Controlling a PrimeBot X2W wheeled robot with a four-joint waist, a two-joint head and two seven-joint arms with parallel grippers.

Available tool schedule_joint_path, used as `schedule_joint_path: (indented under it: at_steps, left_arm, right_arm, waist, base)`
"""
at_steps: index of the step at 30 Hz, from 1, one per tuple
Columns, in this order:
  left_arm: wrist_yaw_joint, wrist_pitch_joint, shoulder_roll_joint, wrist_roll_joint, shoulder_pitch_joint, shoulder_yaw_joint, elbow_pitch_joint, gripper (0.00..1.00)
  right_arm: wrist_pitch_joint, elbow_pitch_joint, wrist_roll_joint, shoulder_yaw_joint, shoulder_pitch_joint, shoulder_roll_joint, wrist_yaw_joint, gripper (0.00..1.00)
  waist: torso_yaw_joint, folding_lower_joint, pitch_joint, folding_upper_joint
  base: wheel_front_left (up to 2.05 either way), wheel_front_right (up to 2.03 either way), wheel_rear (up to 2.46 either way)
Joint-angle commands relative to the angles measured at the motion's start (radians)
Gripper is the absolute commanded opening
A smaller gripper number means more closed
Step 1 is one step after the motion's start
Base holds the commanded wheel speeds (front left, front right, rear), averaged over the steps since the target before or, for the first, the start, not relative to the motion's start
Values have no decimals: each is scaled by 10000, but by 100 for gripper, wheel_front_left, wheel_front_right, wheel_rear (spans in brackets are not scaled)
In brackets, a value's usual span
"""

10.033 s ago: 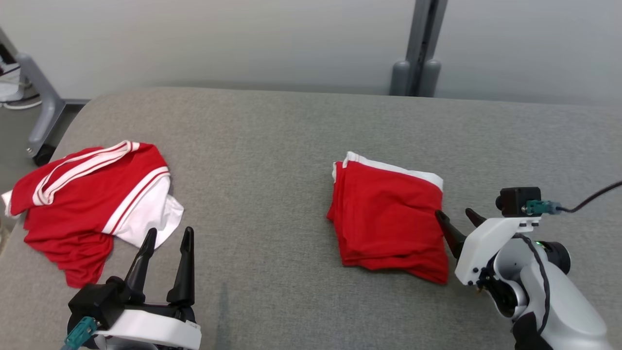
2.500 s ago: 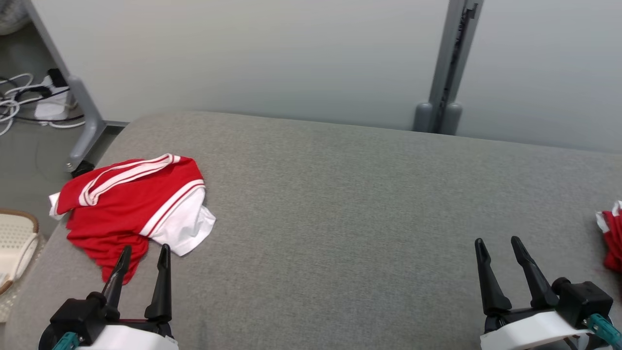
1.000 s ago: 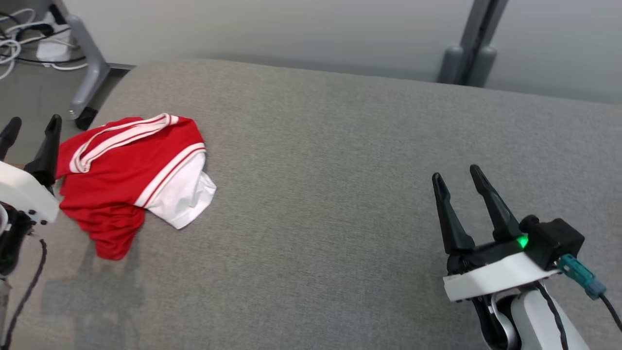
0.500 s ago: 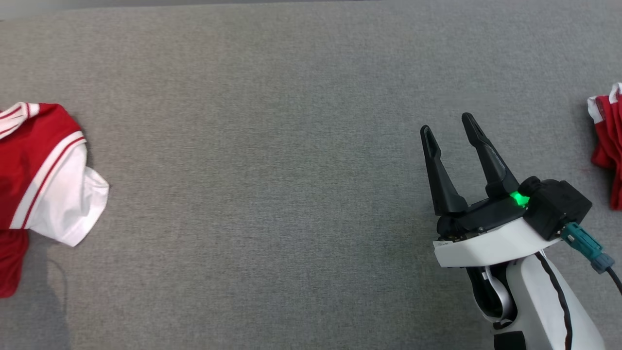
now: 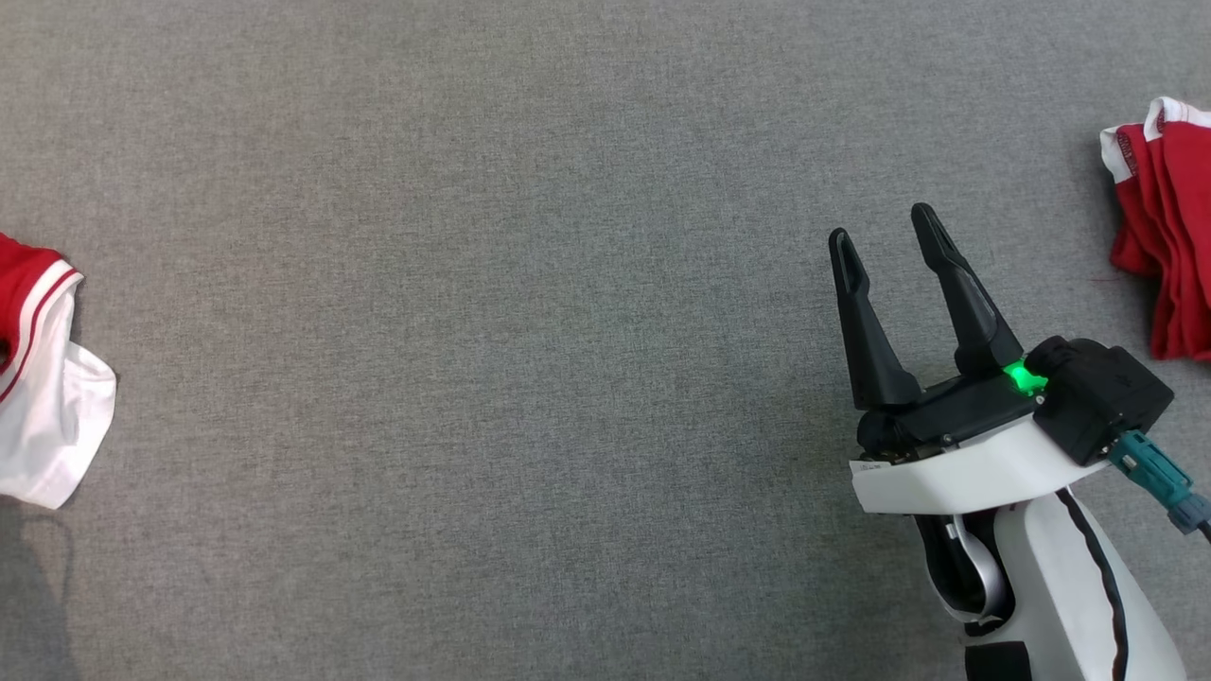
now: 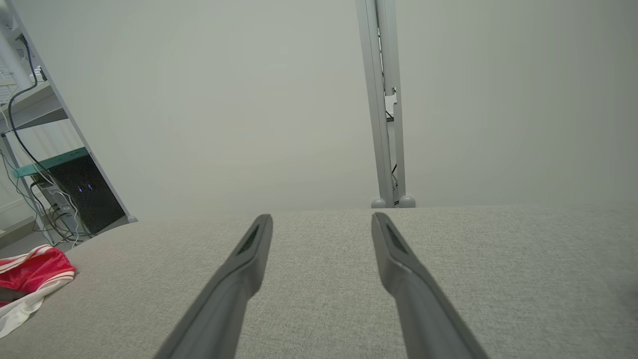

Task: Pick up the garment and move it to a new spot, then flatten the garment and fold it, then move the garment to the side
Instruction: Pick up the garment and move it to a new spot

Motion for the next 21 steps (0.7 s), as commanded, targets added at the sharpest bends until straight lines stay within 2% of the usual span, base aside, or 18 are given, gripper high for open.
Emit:
schedule_joint_path:
  at_steps: [1, 2, 4, 5, 13, 21]
  left_arm:
    - [2, 339, -244, -119, 366, -324, 56, 100]
    - [2, 352, -196, -202, 360, -412, 5, 86]
    - [2, 133, -65, -288, 311, -556, -137, 4]
    - [2, -44, 26, -262, 264, -606, -179, 0]
    - [0, -1120, 446, -148, -89, -1164, -378, 0]
    - [2, -1944, 949, 200, -536, -2166, -1080, 0]
  right_arm:
    - [-45, -29, -69, -20, 1, -49, 2, 100]
    - [-45, -19, -63, -25, -5, -50, 2, 100]
    - [-46, 11, -52, -28, -18, -50, 2, 100]
    - [-46, 32, -47, -29, -23, -50, 2, 100]
    - [-46, 191, 24, 6, 18, -50, 2, 100]
    - [-46, 419, 324, -2, 411, -53, 2, 100]
  waist:
    - [16, 0, 8, 0]
    - [24, 0, 7, 0]
    - [44, 0, -11, 0]
    - [54, 0, -31, 0]
    - [120, 0, -343, 0]
    - [123, 0, -1439, 0]
  base:
    - [0, 0, 0]
    - [0, 0, 0]
    - [0, 0, 0]
    - [0, 0, 0]
    - [0, 0, 0]
    - [0, 0, 0]
